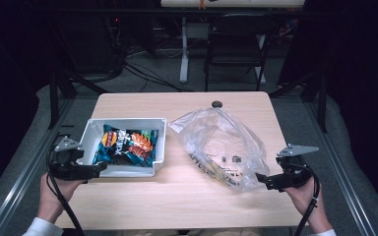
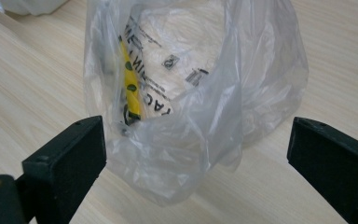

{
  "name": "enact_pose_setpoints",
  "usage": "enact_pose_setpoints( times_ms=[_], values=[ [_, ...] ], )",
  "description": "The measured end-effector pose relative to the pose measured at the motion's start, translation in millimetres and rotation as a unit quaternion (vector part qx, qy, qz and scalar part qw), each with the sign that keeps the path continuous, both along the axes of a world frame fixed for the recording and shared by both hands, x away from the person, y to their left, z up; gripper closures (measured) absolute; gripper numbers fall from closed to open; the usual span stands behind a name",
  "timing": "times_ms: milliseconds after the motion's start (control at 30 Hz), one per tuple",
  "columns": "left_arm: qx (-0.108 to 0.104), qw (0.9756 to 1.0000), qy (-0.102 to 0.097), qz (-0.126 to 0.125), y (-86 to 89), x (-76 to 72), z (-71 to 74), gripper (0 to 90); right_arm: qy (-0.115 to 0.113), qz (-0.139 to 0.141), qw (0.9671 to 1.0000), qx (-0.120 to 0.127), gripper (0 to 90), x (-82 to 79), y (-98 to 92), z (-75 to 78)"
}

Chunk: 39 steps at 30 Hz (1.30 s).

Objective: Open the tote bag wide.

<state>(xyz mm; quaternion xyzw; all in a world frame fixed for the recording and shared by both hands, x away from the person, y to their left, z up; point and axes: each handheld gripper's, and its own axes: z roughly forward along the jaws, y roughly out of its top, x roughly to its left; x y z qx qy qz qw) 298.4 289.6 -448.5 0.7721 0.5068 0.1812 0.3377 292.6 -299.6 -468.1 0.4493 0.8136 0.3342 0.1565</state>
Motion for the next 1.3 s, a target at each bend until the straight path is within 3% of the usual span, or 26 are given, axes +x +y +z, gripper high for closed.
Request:
enact_pose_setpoints(
  times_ms=[133,300,467,533,667,833,933,1033,1100,1300],
  values=[
    [0.01,0.9999,0.005,-0.004,-3.1,-8.8,-10.5,5.1,0.008,-0.001,1.0,0.0,3.9,-6.3,-1.6,-8.9],
    [0.007,0.9998,0.015,-0.006,-6.1,-16.7,-23.6,3.9,0.004,0.0,1.0,0.005,4.9,-16.1,-0.6,-16.3],
    [-0.01,0.9999,0.013,0.002,-5.8,-24.9,-39.8,2.9,0.0,0.005,0.9999,0.014,6.6,-25.9,1.9,-25.8],
    [-0.009,0.9997,0.023,-0.002,-6.3,-25.9,-45.6,1.0,0.002,0.0,0.9998,0.021,3.8,-29.4,2.7,-31.0],
    [-0.028,0.9995,0.014,0.004,-1.5,-26.8,-46.8,0.2,0.009,-0.024,0.9994,0.025,0.0,-31.9,4.0,-47.7],
    [-0.043,0.999,0.011,0.005,3.6,-25.7,-49.8,0.0,0.024,-0.019,0.9994,0.016,0.0,-33.6,10.2,-65.2],
    [-0.047,0.9988,0.013,0.003,4.0,-22.9,-53.1,0.0,0.025,-0.022,0.9994,0.007,0.0,-32.7,9.2,-69.8],
    [-0.047,0.9988,0.014,-0.001,3.6,-21.4,-54.4,0.0,0.028,-0.027,0.9991,0.019,0.0,-30.8,5.9,-73.3],
    [-0.048,0.9988,0.012,-0.002,3.8,-21.3,-54.2,0.0,0.027,-0.033,0.999,0.013,0.0,-30.5,5.7,-74.4],
    [-0.059,0.998,0.011,-0.018,3.1,-19.8,-55.1,0.0,0.041,-0.025,0.9985,0.027,0.0,-27.6,5.8,-80.3]
  ],
)
